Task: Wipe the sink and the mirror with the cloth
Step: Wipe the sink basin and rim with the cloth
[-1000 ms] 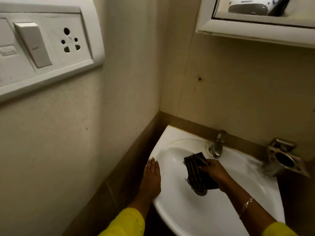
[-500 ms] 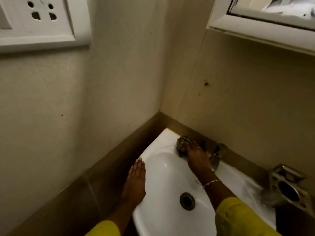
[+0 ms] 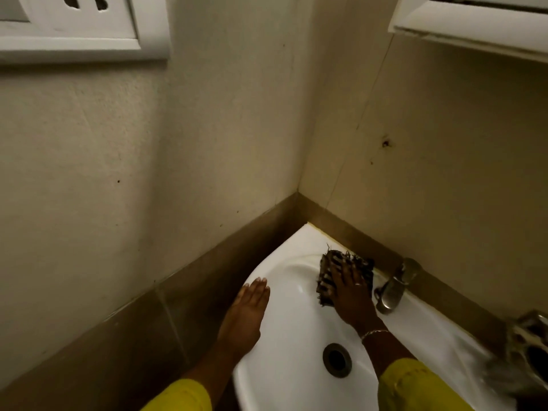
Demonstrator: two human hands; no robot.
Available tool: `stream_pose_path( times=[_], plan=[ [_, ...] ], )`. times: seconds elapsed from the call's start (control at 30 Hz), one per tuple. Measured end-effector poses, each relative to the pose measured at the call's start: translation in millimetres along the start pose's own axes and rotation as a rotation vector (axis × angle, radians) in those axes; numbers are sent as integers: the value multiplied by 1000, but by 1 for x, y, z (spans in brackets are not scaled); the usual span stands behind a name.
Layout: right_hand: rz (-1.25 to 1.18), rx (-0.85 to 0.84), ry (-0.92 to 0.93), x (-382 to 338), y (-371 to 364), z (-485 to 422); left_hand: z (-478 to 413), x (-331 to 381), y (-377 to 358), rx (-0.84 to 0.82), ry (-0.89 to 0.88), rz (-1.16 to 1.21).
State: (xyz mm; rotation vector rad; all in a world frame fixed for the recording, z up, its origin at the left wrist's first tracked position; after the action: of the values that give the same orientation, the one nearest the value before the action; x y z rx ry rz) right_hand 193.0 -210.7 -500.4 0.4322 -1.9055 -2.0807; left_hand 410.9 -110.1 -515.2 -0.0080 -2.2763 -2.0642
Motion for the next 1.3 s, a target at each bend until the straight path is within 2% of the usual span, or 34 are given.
stream_pose_path(
  times=[0.03, 0.1, 0.23, 0.37, 0.47, 0.6, 0.77, 0.93, 1.03, 1.23, 1.3],
  plan=[
    [5, -42, -26, 6, -12, 3, 0, 0, 0, -4, -9, -12],
    [7, -17, -73, 0, -5, 15, -2, 2, -1, 15, -34, -33],
    [-46, 27, -54, -3, 2, 10, -1, 1, -2, -5, 15, 17],
    [-126, -35, -80, 1, -2, 0, 0, 1, 7, 18, 28, 74],
    [-26, 35, -86, 4, -11, 4, -3, 2, 4, 45, 5, 47],
    [-64, 120, -135, 0, -7, 9, -2, 0, -6, 41, 8, 4],
    [-118, 120, -223, 10, 5, -13, -2, 1, -5, 48, -33, 8],
    [-79, 131, -156, 20, -11, -13, -3, 1, -5, 63, -13, 10],
    [-82, 121, -185, 20, -18, -9, -4, 2, -4, 47, -16, -13],
    [-136, 256, -220, 14, -1, -18, -3, 0, -1, 24, 36, 51],
    [-122, 292, -173, 8, 3, -24, -2, 2, 1, 31, 20, 93]
  ],
)
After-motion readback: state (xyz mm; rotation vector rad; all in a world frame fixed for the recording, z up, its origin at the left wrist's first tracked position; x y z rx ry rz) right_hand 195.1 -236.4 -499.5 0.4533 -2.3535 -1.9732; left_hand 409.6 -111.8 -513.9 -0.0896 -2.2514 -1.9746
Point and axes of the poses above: each hand's wrist, its own z-axis away from the middle knuckle, its own y-axis out of the back of the hand, x = y × z, the point moved 3 cm from there along -z, towards the middle knuckle, and after that the axes turned 13 degrees about y, right-handed, at the moved point
